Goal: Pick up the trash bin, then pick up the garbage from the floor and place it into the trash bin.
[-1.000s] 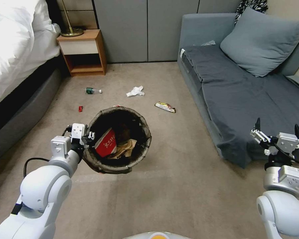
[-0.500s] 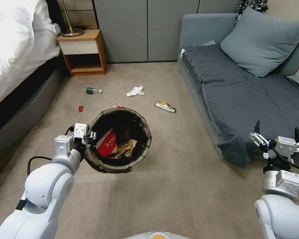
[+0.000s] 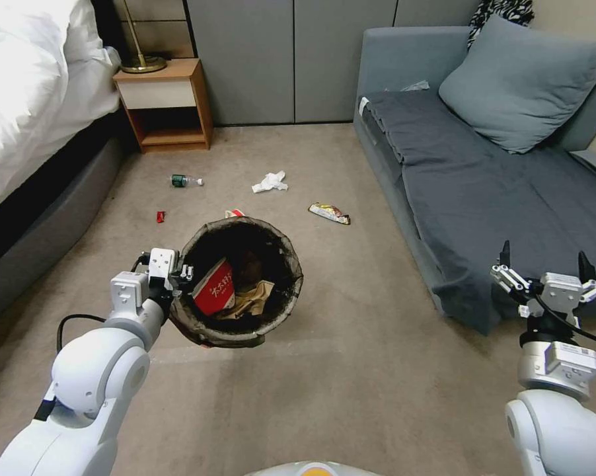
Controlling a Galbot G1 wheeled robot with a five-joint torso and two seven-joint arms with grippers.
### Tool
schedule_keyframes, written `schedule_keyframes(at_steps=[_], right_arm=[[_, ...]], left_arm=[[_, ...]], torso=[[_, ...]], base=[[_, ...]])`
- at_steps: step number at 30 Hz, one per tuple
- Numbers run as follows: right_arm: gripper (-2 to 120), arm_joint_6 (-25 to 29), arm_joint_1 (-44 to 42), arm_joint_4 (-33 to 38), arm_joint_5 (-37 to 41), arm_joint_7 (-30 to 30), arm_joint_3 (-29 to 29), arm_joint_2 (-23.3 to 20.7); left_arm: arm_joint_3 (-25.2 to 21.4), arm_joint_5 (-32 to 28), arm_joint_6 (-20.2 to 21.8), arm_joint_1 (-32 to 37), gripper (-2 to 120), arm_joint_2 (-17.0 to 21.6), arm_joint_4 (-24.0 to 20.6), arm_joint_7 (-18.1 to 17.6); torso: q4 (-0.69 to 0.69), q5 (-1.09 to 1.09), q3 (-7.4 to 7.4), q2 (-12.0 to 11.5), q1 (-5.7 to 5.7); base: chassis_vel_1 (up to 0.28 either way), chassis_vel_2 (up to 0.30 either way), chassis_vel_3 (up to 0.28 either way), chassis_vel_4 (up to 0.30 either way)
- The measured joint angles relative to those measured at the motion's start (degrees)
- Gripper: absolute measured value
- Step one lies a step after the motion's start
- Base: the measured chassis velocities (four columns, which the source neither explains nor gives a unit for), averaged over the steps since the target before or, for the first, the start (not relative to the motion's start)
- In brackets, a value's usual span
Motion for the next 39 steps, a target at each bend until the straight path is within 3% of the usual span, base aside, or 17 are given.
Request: schedule_keyframes(at_steps=[39], right_arm=[[100, -0.42, 0.76, -0.58, 1.38, -1.24, 0.61, -0.9]], left_arm=[[-0.23, 0.39, 0.09, -1.62, 0, -0.31, 0.81, 0.96]], torso=[[-0.01, 0.0, 0.0, 0.0, 0.0]], base=[[-0.095, 0.09, 0.092, -0.094]])
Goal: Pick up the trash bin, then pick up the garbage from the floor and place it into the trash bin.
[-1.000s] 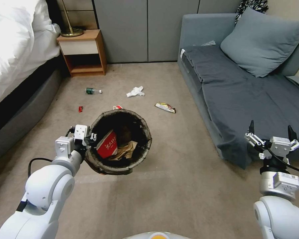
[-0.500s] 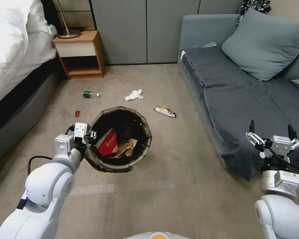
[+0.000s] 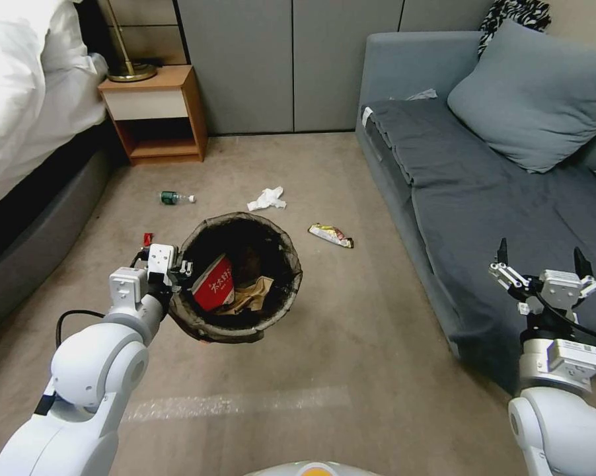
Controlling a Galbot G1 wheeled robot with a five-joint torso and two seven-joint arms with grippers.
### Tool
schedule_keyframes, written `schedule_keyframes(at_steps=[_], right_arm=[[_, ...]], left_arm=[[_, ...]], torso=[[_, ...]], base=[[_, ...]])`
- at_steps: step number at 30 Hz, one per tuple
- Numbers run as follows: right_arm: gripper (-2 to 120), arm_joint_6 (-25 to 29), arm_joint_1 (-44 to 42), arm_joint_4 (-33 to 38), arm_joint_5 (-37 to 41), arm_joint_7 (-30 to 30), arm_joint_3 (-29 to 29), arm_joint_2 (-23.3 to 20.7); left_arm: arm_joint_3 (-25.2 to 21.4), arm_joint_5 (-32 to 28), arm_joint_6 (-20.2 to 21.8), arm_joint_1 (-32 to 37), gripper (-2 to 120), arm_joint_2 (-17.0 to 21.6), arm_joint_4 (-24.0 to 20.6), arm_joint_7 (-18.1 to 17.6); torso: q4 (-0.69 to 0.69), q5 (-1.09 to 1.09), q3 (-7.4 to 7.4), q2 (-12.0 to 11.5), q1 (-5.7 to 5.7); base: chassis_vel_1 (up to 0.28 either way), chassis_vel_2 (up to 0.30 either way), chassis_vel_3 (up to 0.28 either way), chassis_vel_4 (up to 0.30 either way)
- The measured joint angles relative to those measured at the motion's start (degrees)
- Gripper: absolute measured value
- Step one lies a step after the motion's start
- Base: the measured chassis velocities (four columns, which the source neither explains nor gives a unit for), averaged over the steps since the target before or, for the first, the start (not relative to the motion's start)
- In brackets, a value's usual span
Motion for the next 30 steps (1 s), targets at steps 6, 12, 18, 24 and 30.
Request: schedule_keyframes(at_steps=[6, 12, 18, 24, 30], right_arm=[[100, 0.0, 0.07, -0.12, 0.0, -0.1, 0.0, 0.0], [100, -0.08, 0.2, -0.3, -0.04, -0.01, -0.26, 0.05], [100, -0.17, 0.29, -0.36, -0.08, 0.24, -0.29, 0.06], [100, -0.31, 0.35, -0.33, -0.02, 0.24, -0.2, -0.02], [100, -0.45, 0.81, -0.51, 0.04, 0.24, -0.16, -0.05]], left_arm=[[0.02, 0.02, 0.0, -0.06, 0, -0.02, 0.11, 0.0], [0.06, 0.27, -0.03, -0.18, 0, -0.1, 0.35, 0.05], [0.11, 0.29, -0.04, -0.3, 0, -0.08, 0.55, 0.19], [0.06, -0.57, 0.43, -0.5, 0, 0.2, 0.42, -0.37], [-0.04, -0.41, 0.5, -0.33, 0, 0.52, 0.32, -0.27]], torso=[[0.01, 0.0, 0.0, 0.0, 0.0], [0.01, 0.0, 0.0, 0.0, 0.0], [0.01, 0.0, 0.0, 0.0, 0.0], [0.01, 0.0, 0.0, 0.0, 0.0], [0.01, -0.01, 0.0, 0.0, 0.0]], base=[[-0.116, 0.141, 0.119, -0.123], [-0.138, 0.129, 0.137, -0.138], [-0.151, 0.147, 0.143, -0.146], [-0.125, 0.134, 0.134, -0.141], [-0.147, 0.145, 0.127, -0.14]])
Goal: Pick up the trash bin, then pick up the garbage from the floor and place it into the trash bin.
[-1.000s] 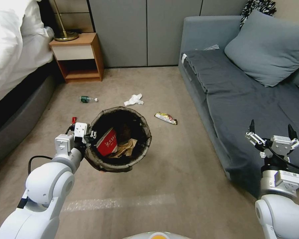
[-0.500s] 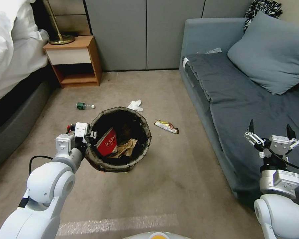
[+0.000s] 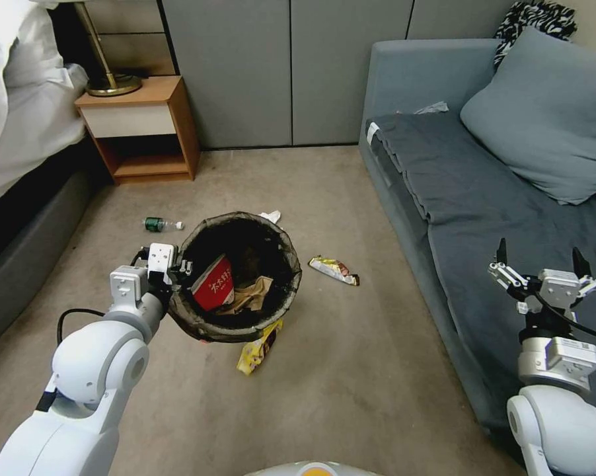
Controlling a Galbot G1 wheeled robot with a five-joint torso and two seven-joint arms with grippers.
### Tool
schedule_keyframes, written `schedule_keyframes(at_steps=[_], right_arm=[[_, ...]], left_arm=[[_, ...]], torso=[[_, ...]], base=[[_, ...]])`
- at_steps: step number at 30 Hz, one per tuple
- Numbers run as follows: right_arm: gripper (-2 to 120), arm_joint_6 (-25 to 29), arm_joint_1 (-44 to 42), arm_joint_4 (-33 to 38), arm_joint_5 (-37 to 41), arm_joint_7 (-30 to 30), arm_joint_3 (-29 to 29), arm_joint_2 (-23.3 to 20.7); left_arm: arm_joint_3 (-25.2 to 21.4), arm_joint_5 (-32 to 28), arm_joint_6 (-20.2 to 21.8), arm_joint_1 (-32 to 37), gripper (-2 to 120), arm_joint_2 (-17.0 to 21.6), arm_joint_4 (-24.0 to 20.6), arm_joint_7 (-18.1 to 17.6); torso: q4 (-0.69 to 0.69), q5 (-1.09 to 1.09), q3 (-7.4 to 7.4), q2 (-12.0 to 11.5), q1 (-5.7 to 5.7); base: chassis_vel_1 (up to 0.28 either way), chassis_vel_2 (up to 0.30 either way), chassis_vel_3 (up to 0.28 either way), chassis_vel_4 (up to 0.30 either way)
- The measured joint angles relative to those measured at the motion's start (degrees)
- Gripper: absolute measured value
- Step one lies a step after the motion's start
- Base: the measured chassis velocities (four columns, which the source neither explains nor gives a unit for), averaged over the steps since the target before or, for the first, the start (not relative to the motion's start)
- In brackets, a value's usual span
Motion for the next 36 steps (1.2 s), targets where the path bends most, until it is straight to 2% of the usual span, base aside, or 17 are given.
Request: schedule_keyframes(at_steps=[13, 22, 30, 33, 34, 36], right_arm=[[100, 1.72, -0.13, -0.46, -0.1, -0.42, -0.24, 0.15], [100, 1.02, -0.19, -0.13, 0.76, 0.93, -1.3, -1.16], [100, -4.84, 0.43, 0.46, 3.71, 3.36, -5.11, -6.32], [100, -9.66, 1.91, 0.87, 6.78, 4.52, -8.21, -9.77], [100, -9.66, 1.91, 0.87, 6.78, 4.52, -8.21, -9.77], [100, -15.34, 4.03, 0.88, 10.77, 6.96, -11.94, -13.99]], left_arm=[[0.19, 0.14, 0.02, 0.18, 0, 0.31, -0.12, 0.0], [0.18, 0.29, -0.02, 0.18, 0, 0.25, 0.04, -0.05], [-0.38, 0.32, -0.12, 0.24, 0, 0.19, 0.13, -0.06], [-0.44, 0.39, -0.14, 0.13, 0, 0.06, 0.24, -0.06], [-0.44, 0.39, -0.14, 0.13, 0, 0.06, 0.24, -0.06], [-0.51, 0.43, -0.17, 0.07, 0, 0.02, 0.31, -0.07]], torso=[[0.0, 0.01, 0.0, 0.0, 0.0], [-0.01, 0.01, 0.0, 0.0, 0.0], [0.01, 0.01, 0.0, 0.0, 0.0], [-0.01, 0.02, 0.0, 0.01, 0.0], [-0.01, 0.02, 0.0, 0.01, 0.0], [-0.03, 0.02, 0.0, 0.01, -0.01]], base=[[-0.145, 0.15, 0.144, -0.154], [-0.052, 0.053, 0.047, -0.044], [0.0, 0.0, 0.0, 0.0], [0.0, 0.0, 0.0, 0.0], [0.0, 0.0, 0.0, 0.0], [0.0, 0.0, 0.0, 0.0]])
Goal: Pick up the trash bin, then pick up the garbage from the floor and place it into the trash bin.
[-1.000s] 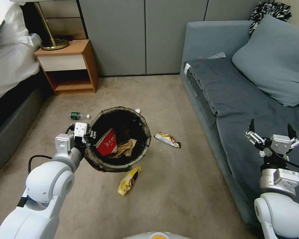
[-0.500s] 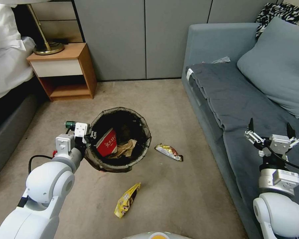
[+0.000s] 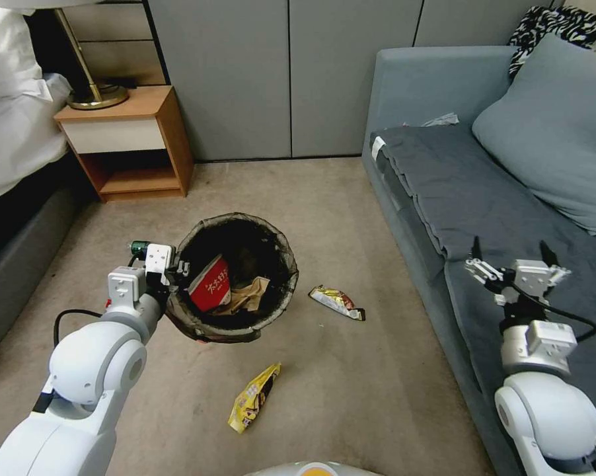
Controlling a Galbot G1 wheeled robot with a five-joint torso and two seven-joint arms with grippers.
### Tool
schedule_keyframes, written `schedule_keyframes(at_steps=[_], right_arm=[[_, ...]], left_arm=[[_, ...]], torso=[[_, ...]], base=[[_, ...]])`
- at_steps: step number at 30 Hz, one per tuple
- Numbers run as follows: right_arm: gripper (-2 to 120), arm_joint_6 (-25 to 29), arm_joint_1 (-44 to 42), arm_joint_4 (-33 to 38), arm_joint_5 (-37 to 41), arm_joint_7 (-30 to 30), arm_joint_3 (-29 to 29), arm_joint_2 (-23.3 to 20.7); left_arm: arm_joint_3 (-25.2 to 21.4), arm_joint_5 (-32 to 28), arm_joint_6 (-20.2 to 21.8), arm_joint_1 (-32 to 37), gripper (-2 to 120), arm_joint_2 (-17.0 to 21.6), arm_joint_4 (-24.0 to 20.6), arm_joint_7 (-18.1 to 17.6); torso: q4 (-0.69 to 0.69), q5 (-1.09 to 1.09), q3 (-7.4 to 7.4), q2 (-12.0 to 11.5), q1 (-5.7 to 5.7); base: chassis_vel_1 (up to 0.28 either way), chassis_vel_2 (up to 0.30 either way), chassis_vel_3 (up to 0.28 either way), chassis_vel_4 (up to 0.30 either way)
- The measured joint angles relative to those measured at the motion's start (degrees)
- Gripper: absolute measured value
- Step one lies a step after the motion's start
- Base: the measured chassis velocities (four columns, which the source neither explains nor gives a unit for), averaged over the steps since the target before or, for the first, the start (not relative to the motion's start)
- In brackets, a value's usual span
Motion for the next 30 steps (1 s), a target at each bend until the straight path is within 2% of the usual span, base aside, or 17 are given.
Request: schedule_keyframes(at_steps=[1, 3, 4, 7, 8, 12, 16, 20, 24, 27, 30], right_arm=[[100, 0.0, 0.0, 0.0, 0.0, 0.0, 0.0, 0.0], [100, -5.07, 3.08, -0.73, 5.26, 1.5, -3.82, -5.57], [100, -5.07, 3.08, -0.73, 5.26, 1.5, -3.82, -5.57], [100, -10.75, 8.96, -2.51, 14.09, 3.07, -9.29, -11.27], [100, -10.75, 8.96, -2.51, 14.09, 3.07, -9.29, -11.27], [100, -18.92, 17.7, -5.24, 23.48, 2.82, -16.1, -14.79], [100, -20.15, 19.53, -6.76, 25.23, 2.79, -18.29, -15.17], [100, -22.4, 23.56, -12.76, 31.87, 2.5, -26.15, -15.33], [100, -24.01, 25.75, -15.23, 36.06, 3.21, -29.78, -14.92], [100, -26.19, 29.51, -19.48, 40.71, 5.57, -34.84, -12.86], [100, -26.63, 31.1, -21.84, 42.76, 7.37, -37.19, -11.11]], left_arm=[[0.0, 0.0, 0.0, 0.0, 0, 0.0, 0.0, 0.0], [-0.16, 0.01, -0.01, -0.01, 0, -0.11, 0.01, 0.0], [-0.16, 0.01, -0.01, -0.01, 0, -0.11, 0.01, 0.0], [-0.35, 0.16, -0.08, 0.04, 0, -0.22, 0.21, 0.0], [-0.35, 0.16, -0.08, 0.04, 0, -0.22, 0.21, 0.0], [-0.42, 0.37, -0.11, -0.06, 0, -0.3, 0.57, 0.0], [-0.41, 0.42, -0.11, -0.07, 0, -0.37, 0.65, 0.0], [-0.42, 0.47, -0.12, -0.19, 0, -0.45, 0.96, 0.04], [-0.42, 0.47, -0.12, -0.5, 0, -0.36, 1.07, 0.05], [-0.45, 0.46, -0.11, -0.55, 0, -0.36, 1.08, 0.05], [-0.63, 0.46, -0.1, -0.38, 0, -0.34, 1.07, 0.05]], torso=[[0.0, 0.0, 0.0, 0.0, 0.0], [0.02, -0.01, 0.0, 0.0, 0.0], [0.02, -0.01, 0.0, 0.0, 0.0], [0.02, 0.0, 0.01, 0.0, 0.0], [0.02, 0.0, 0.01, 0.0, 0.0], [0.03, -0.02, 0.01, 0.0, 0.0], [0.04, -0.02, 0.01, 0.0, 0.0], [0.02, -0.02, 0.01, 0.0, 0.01], [0.02, -0.01, 0.01, 0.0, 0.0], [0.03, -0.02, 0.01, 0.0, 0.0], [0.03, -0.02, 0.01, 0.0, 0.0]], base=[[0.0, 0.0, 0.0, 0.0], [0.0, 0.0, 0.0, 0.0], [0.0, 0.0, 0.0, 0.0], [0.0, 0.0, 0.0, 0.0], [0.0, 0.0, 0.0, 0.0], [0.0, 0.0, 0.0, 0.0], [0.0, 0.0, 0.0, 0.0], [0.0, 0.0, 0.0, 0.0], [0.0, 0.0, 0.0, 0.0], [0.0, 0.0, 0.0, 0.0], [0.0, 0.0, 0.0, 0.0]])
